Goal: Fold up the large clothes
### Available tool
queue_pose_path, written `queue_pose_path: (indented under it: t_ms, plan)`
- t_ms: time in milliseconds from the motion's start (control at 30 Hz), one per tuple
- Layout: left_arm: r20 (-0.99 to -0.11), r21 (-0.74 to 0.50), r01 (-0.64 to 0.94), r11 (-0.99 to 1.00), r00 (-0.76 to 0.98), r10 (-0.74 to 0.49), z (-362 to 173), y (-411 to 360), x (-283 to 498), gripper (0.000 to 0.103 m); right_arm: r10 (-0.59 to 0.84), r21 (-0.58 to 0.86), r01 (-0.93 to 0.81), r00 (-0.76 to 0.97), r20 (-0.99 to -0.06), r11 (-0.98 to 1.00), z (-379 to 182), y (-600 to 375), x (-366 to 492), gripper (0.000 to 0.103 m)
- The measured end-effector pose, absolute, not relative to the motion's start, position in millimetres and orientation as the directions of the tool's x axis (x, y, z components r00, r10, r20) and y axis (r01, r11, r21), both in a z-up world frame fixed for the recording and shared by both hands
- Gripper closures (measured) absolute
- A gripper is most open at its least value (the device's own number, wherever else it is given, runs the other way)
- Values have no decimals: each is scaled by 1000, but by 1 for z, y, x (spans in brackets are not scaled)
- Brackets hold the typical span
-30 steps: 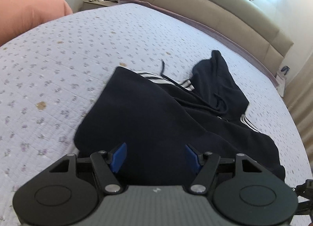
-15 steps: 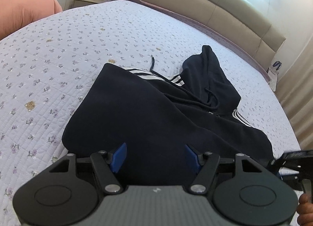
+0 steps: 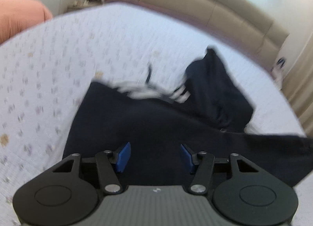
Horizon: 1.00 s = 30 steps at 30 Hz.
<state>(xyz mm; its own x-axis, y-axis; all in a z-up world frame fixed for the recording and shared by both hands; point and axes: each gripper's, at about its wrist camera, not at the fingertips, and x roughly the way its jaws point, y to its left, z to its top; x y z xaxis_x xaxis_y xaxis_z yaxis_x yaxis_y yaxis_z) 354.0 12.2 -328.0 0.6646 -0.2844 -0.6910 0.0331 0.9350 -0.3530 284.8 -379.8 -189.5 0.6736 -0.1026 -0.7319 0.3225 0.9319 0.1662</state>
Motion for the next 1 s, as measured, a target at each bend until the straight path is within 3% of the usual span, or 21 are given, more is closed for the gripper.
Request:
queue_pose_path:
  t_ms: [33, 67, 133, 300, 400, 433, 533, 567, 600, 667, 767, 867, 1000]
  plan:
    - [-711, -313, 25, 949, 656, -252, -337, 9, 356, 49, -127, 115, 351, 596, -793, 929, -216, -388, 292, 53]
    - [-707, -280, 38, 959, 667, -233, -340, 7, 355, 53, -164, 63, 381, 535, -829, 923, -235, -394, 296, 44]
    - [-705, -239, 75, 968, 673, -226, -338, 5, 353, 53, -189, 26, 410, 474, -860, 912, -252, -406, 293, 59]
    - [-649, -310, 104, 945, 703, -290, -315, 18, 341, 53, -240, -13, 329, 660, -712, 944, -196, -374, 266, 58]
    - [-623, -351, 127, 928, 707, -333, -303, 16, 341, 53, -212, -80, 219, 689, -693, 972, -194, -333, 269, 58]
    - [-629, -350, 143, 926, 697, -345, -303, 12, 343, 52, -229, -146, 178, 685, -692, 973, -201, -317, 276, 62]
    - [-680, -307, 151, 940, 656, -328, -316, 2, 352, 57, -303, -280, 141, 649, -698, 949, -237, -297, 295, 88]
    - [-713, -294, 129, 947, 630, -308, -325, 2, 358, 64, -331, -295, 164, 618, -713, 941, -251, -302, 301, 90]
    - [-748, -286, 99, 953, 599, -286, -337, 5, 364, 75, -371, -313, 201, 577, -728, 928, -266, -308, 305, 90]
    - [-741, -316, 81, 945, 601, -299, -351, 16, 368, 86, -393, -307, 248, 515, -762, 919, -291, -328, 313, 90]
    - [-745, -352, 88, 932, 576, -336, -348, 24, 375, 87, -366, -258, 276, 481, -797, 926, -285, -335, 323, 86]
    - [-734, -368, 132, 920, 566, -375, -337, 27, 377, 83, -281, -124, 346, 452, -846, 930, -267, -358, 330, 86]
    - [-660, -395, 208, 895, 614, -434, -309, 30, 380, 76, -282, -128, 291, 582, -763, 948, -229, -335, 316, 79]
